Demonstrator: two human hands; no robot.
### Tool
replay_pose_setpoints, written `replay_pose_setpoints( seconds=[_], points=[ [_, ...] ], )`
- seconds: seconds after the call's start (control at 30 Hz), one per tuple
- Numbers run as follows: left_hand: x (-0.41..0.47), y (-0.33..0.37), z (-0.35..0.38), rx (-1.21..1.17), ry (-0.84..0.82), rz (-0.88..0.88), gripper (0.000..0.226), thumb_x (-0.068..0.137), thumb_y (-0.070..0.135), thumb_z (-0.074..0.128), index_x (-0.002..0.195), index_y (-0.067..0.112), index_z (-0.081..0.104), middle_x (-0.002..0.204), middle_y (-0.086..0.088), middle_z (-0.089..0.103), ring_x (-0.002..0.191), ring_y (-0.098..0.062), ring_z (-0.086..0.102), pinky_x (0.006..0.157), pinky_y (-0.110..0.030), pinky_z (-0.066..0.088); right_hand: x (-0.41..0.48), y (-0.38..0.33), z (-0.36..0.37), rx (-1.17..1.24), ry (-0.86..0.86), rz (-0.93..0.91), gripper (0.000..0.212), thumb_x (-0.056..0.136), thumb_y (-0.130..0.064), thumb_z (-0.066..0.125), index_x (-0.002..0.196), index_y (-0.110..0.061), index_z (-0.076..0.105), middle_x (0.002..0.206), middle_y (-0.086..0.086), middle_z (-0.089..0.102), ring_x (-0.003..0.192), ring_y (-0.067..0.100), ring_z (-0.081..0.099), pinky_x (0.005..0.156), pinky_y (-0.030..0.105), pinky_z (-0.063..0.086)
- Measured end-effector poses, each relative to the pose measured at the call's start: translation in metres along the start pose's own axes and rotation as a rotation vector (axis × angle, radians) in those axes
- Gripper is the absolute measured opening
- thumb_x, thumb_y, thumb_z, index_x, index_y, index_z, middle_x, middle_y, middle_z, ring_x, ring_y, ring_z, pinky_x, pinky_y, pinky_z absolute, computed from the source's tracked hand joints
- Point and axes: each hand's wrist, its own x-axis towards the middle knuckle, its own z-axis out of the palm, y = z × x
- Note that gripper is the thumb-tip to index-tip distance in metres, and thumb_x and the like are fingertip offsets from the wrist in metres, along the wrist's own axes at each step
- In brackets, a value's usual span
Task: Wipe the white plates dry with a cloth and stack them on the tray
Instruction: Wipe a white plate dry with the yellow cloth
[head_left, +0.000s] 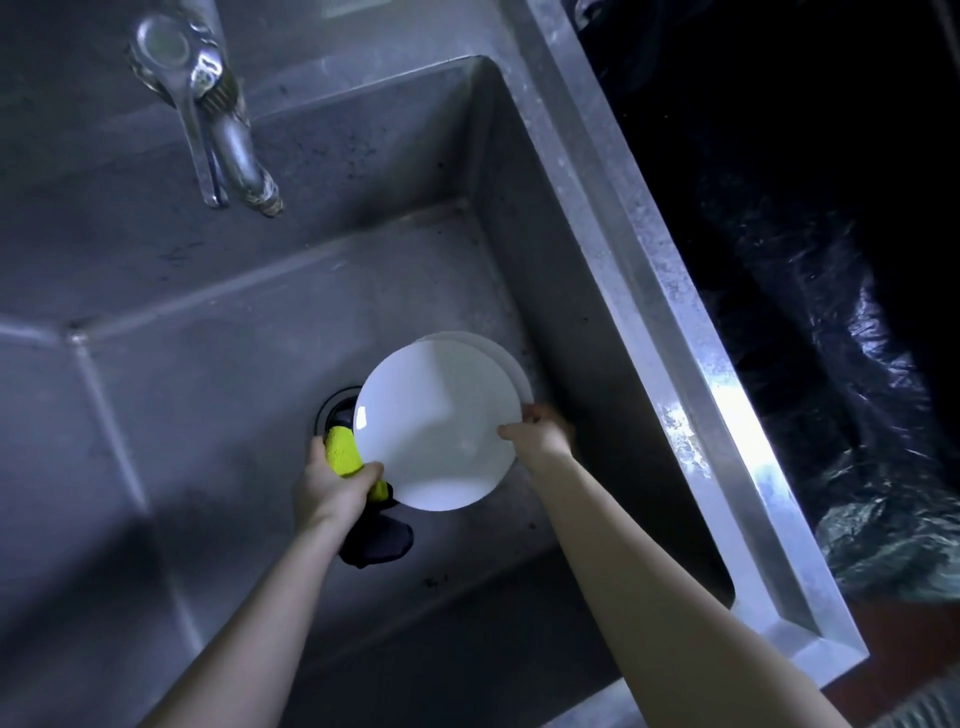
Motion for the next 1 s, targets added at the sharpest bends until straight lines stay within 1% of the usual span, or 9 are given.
replay_pose_setpoints(
  seconds=[0.13, 0.27, 0.4, 0.47, 0.63, 0.73, 0.83, 0.9, 1.0],
  points=[
    [-0.015, -0.012, -0.014, -0.051, -0.036, -0.007, 0.050, 0.059, 0.034, 0.079, 0.094, 0.029, 0.044, 0.082, 0.005, 0.061, 0.076, -0.029, 0.061, 0.070, -0.040, 0.053, -0.013, 0.013, 0.001, 0.158, -0.016, 0.017, 0.017, 0.082, -0.005, 0.074, 0.090, -0.014, 0.062, 0.105, 0.013, 0.071, 0.098, 0.032, 0.068, 0.090, 0.044, 0.056],
    [-0.034, -0.013, -0.037, -0.155, -0.063, 0.003, 0.050, 0.061, 0.030, 0.083, 0.097, 0.025, 0.050, 0.085, 0.000, 0.066, 0.082, -0.030, 0.064, 0.074, -0.041, 0.053, -0.036, 0.009, -0.010, 0.277, -0.079, -0.078, 0.021, 0.083, -0.007, 0.077, 0.094, -0.012, 0.060, 0.104, 0.014, 0.069, 0.095, 0.030, 0.067, 0.085, 0.043, 0.054],
    [-0.058, 0.006, -0.070, -0.279, -0.128, 0.051, 0.050, 0.054, 0.036, 0.079, 0.098, 0.032, 0.055, 0.091, 0.001, 0.071, 0.083, -0.024, 0.068, 0.077, -0.042, 0.055, -0.073, -0.011, -0.031, 0.324, -0.318, -0.211, 0.015, 0.090, -0.013, 0.071, 0.100, -0.022, 0.071, 0.105, 0.010, 0.074, 0.093, 0.027, 0.072, 0.082, 0.044, 0.058],
    [-0.071, 0.018, -0.087, -0.336, -0.135, 0.090, 0.051, 0.054, 0.033, 0.080, 0.099, 0.034, 0.057, 0.090, 0.003, 0.072, 0.082, -0.021, 0.070, 0.075, -0.040, 0.055, -0.094, -0.024, -0.043, 0.321, -0.423, -0.249, 0.015, 0.095, -0.017, 0.064, 0.104, -0.026, 0.073, 0.103, 0.006, 0.075, 0.087, 0.021, 0.072, 0.072, 0.037, 0.057],
    [-0.109, 0.039, -0.134, -0.425, -0.044, 0.232, 0.059, 0.058, 0.026, 0.088, 0.106, 0.039, 0.056, 0.087, 0.024, 0.070, 0.073, 0.007, 0.065, 0.061, -0.022, 0.048, -0.143, -0.053, -0.073, 0.294, -0.598, -0.362, 0.022, 0.098, -0.024, 0.061, 0.118, -0.026, 0.071, 0.103, 0.003, 0.074, 0.085, 0.016, 0.071, 0.061, 0.029, 0.055],
    [-0.136, 0.047, -0.159, -0.515, 0.045, 0.262, 0.065, 0.066, 0.013, 0.089, 0.108, 0.042, 0.050, 0.093, 0.021, 0.069, 0.076, 0.011, 0.064, 0.059, -0.015, 0.047, -0.171, -0.067, -0.085, 0.304, -0.653, -0.441, 0.026, 0.090, -0.027, 0.066, 0.115, -0.025, 0.073, 0.102, 0.003, 0.074, 0.084, 0.018, 0.072, 0.058, 0.031, 0.055],
    [-0.171, 0.053, -0.190, -0.642, 0.184, 0.258, 0.089, 0.056, 0.010, 0.093, 0.120, 0.038, 0.040, 0.106, 0.017, 0.061, 0.086, 0.005, 0.063, 0.063, -0.018, 0.047, -0.195, -0.076, -0.095, 0.348, -0.671, -0.487, 0.023, 0.090, -0.025, 0.069, 0.111, -0.029, 0.076, 0.107, 0.003, 0.075, 0.090, 0.020, 0.074, 0.068, 0.035, 0.058],
    [-0.197, 0.055, -0.211, -0.691, 0.276, 0.268, 0.099, 0.039, 0.021, 0.095, 0.121, 0.030, 0.041, 0.106, 0.013, 0.061, 0.088, -0.001, 0.062, 0.064, -0.025, 0.047, -0.209, -0.080, -0.102, 0.389, -0.677, -0.513, 0.022, 0.092, -0.022, 0.065, 0.107, -0.032, 0.077, 0.105, 0.001, 0.076, 0.087, 0.019, 0.074, 0.069, 0.038, 0.059],
    [-0.238, 0.063, -0.239, -0.750, 0.334, 0.327, 0.084, 0.034, 0.024, 0.086, 0.108, 0.030, 0.047, 0.100, 0.008, 0.064, 0.088, -0.009, 0.065, 0.063, -0.028, 0.048, -0.232, -0.084, -0.114, 0.431, -0.706, -0.548, 0.021, 0.093, -0.022, 0.063, 0.105, -0.032, 0.078, 0.105, 0.001, 0.076, 0.086, 0.021, 0.075, 0.074, 0.046, 0.061]
  ],
)
